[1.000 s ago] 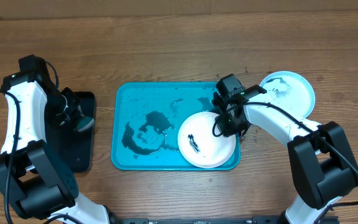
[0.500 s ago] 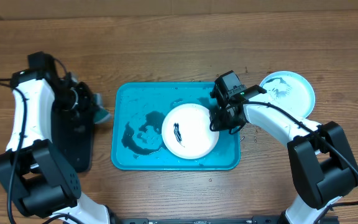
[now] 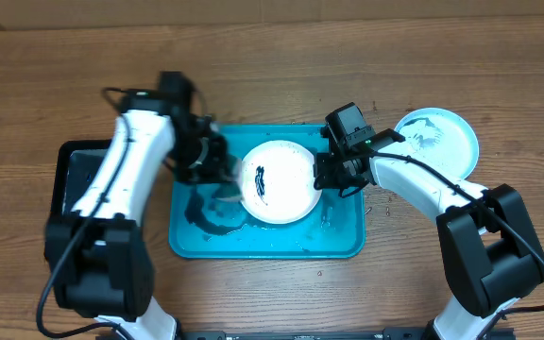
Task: Clean dirty plates on tray and stack at the side
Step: 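Lower the sponge onto the pinkish plate with the left gripper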
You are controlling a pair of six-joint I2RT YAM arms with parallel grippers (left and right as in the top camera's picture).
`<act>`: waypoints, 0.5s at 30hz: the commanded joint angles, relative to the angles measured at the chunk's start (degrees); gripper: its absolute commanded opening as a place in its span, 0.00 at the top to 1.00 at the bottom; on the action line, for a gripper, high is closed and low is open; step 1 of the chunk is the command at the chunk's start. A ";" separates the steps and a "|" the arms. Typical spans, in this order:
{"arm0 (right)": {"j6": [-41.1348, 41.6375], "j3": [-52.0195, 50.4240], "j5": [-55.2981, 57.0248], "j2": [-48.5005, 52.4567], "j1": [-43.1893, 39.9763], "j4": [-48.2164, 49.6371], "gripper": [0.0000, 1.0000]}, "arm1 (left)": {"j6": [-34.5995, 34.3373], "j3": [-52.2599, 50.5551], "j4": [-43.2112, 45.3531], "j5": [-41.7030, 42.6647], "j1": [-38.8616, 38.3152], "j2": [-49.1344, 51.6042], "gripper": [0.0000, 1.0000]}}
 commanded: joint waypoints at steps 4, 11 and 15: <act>2.34 -0.02 -3.04 0.94 2.38 0.24 0.96 | -6.27 0.00 3.30 -4.79 -8.52 0.35 0.96; 2.38 -0.02 -2.97 0.94 4.68 0.17 0.96 | -10.47 -0.55 6.91 -9.66 -14.01 0.35 0.96; 3.45 -0.02 -2.80 0.94 3.93 0.68 0.96 | -13.79 -3.72 9.88 -10.95 -15.65 0.35 0.96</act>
